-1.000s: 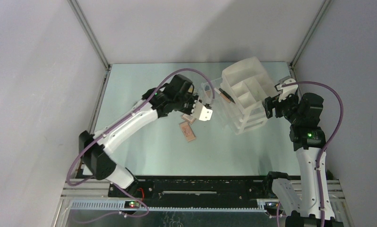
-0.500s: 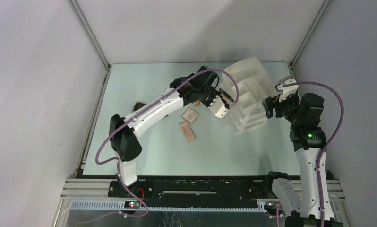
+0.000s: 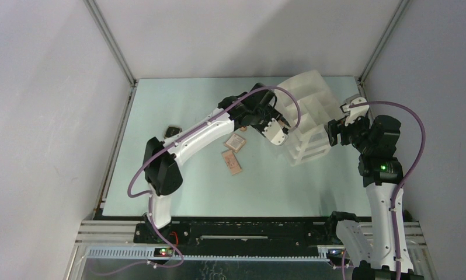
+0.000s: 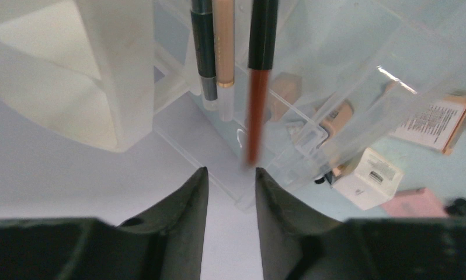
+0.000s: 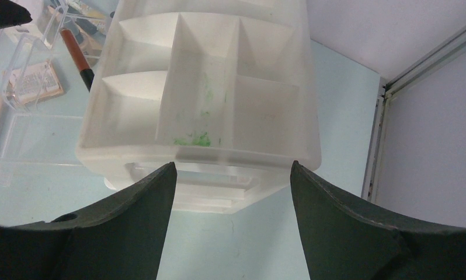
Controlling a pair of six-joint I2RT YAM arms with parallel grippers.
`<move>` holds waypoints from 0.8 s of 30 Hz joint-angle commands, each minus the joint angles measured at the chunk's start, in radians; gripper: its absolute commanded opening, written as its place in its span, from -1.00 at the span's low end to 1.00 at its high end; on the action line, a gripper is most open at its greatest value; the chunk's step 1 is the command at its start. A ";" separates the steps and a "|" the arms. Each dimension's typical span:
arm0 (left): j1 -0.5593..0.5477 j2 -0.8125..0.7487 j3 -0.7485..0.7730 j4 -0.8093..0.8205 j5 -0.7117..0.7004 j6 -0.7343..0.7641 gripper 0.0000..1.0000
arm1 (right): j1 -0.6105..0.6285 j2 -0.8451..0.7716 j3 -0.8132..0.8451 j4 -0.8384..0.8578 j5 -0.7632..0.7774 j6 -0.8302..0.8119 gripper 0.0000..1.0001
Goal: Organize the makeup
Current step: Place the makeup in the drawer, then pick up the makeup from the center of the board.
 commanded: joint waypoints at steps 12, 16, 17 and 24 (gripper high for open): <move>0.047 -0.343 -0.143 0.098 -0.031 -0.377 0.46 | -0.005 -0.019 -0.006 0.022 -0.012 -0.004 0.60; 0.138 -0.504 -0.440 0.197 -0.005 -0.476 0.57 | -0.003 -0.016 -0.006 0.021 -0.010 -0.007 0.60; 0.170 -0.528 -0.489 0.207 0.011 -0.499 0.59 | -0.002 -0.015 -0.006 0.021 -0.009 -0.008 0.60; 0.401 -0.567 -0.702 0.191 0.177 -0.645 0.71 | -0.001 0.000 -0.006 0.021 -0.005 -0.008 0.60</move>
